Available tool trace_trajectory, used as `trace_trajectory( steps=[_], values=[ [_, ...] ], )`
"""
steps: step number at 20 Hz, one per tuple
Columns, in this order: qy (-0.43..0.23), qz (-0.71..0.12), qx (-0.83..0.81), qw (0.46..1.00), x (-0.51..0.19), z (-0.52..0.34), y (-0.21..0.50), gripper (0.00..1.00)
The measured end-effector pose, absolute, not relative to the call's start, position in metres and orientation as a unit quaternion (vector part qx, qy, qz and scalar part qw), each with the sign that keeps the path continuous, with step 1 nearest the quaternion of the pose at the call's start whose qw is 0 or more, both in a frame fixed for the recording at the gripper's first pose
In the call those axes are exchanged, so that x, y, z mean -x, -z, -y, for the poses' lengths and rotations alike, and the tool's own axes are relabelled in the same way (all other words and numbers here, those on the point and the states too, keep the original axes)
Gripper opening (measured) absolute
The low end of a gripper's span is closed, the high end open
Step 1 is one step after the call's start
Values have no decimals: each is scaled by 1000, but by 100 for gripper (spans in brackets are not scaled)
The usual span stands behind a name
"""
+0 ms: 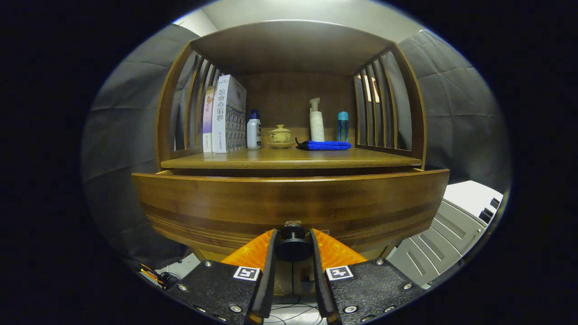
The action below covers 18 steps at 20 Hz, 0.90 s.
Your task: Pull open the drawer, take out the items inside it, and place them on the countertop above the cabinet.
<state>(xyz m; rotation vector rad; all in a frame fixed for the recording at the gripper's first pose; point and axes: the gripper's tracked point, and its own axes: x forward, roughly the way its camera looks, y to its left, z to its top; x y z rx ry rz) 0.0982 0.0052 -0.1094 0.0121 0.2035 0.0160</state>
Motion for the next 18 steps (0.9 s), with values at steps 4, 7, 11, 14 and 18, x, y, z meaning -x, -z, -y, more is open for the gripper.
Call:
trace_trajectory(
  steps=[4, 7, 11, 14, 18],
  values=[
    [-8, -105, 6, 994, -76, -4, 111, 39],
    [-8, -105, 2, 994, -63, -2, 111, 37],
    [-8, -109, 11, 994, -46, -1, 113, 37],
    [-12, -116, 15, 993, -33, -6, 116, 37],
    [-15, -119, 19, 993, -19, -10, 119, 37]
  ],
)
